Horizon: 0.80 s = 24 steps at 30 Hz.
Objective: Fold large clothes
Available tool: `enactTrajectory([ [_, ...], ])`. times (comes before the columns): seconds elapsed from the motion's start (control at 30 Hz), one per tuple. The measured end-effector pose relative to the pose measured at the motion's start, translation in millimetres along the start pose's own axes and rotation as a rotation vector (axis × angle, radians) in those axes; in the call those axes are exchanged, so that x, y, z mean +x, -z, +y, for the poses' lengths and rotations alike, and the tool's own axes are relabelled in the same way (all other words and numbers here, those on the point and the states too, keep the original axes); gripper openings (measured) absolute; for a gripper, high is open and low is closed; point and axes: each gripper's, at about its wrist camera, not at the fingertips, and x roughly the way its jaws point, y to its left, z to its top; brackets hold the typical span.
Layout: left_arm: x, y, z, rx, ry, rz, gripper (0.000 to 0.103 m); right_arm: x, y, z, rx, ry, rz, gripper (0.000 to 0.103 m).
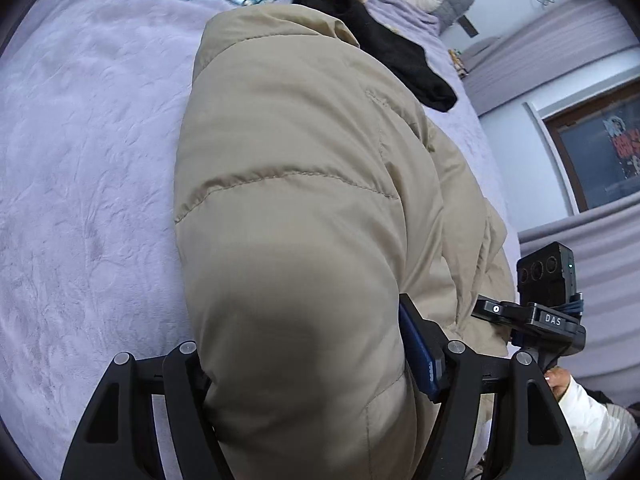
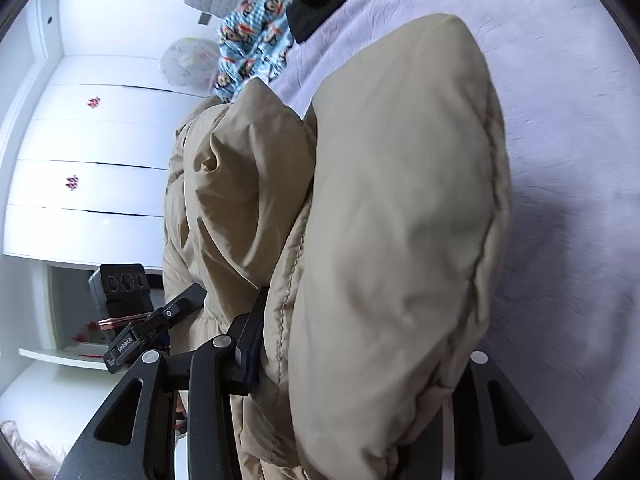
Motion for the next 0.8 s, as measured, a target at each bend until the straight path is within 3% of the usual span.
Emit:
enactTrajectory([
  [0.07, 13.0, 6.0, 21.1, -0.042, -0.011, 0.012, 0.08, 21.0, -1.2, -3.6, 0.021, 0.042, 0.013, 0.045],
  [0.17, 14.7, 14.5, 27.8, -0.06, -0.024, 0.011, 0.081, 31.9, 0.6, -12.7, 0.072, 0.092, 0.008, 0.045],
  [0.23, 2.1, 19.9, 28.0, -0.033, -0.067, 0.001, 0.081, 31.4, 9.1, -11.1, 0.091, 0.128, 0.015, 0.052],
  [0.37, -39.8, 24.8, 19.3, 0.031, -0.17, -0.108, 0.081, 15.2, 14.6, 5.8, 0.048, 0.261, 0.004, 0.055],
  [0.5, -73.2, 28.7, 21.3, 0.055, -0.224, -0.181, 0.081, -22.5, 21.2, 38.5, -0.016, 0.387, -0.105, 0.055],
  [0.57, -68.6, 27.3, 3.4, 0.08, -0.246, -0.18, 0.081, -43.0, 32.0, 52.5, -0.062, 0.38, -0.164, 0.044],
  [0.6, -65.7, 32.1, -0.2, 0.105, -0.26, -0.167, 0.081, -49.6, 38.5, 58.8, -0.083, 0.362, -0.175, 0.032],
  [0.63, -58.3, 36.2, -9.2, 0.127, -0.275, -0.148, 0.081, -44.9, 36.0, 66.9, -0.1, 0.343, -0.176, 0.026],
  [0.73, -34.6, 60.9, -14.6, 0.174, -0.301, -0.075, 0.081, -21.0, 48.9, 86.8, -0.173, 0.33, -0.121, 0.025],
  [0.8, -23.2, 69.9, -17.7, 0.178, -0.306, -0.069, 0.081, 3.1, 61.9, 85.2, -0.21, 0.388, -0.059, 0.025],
])
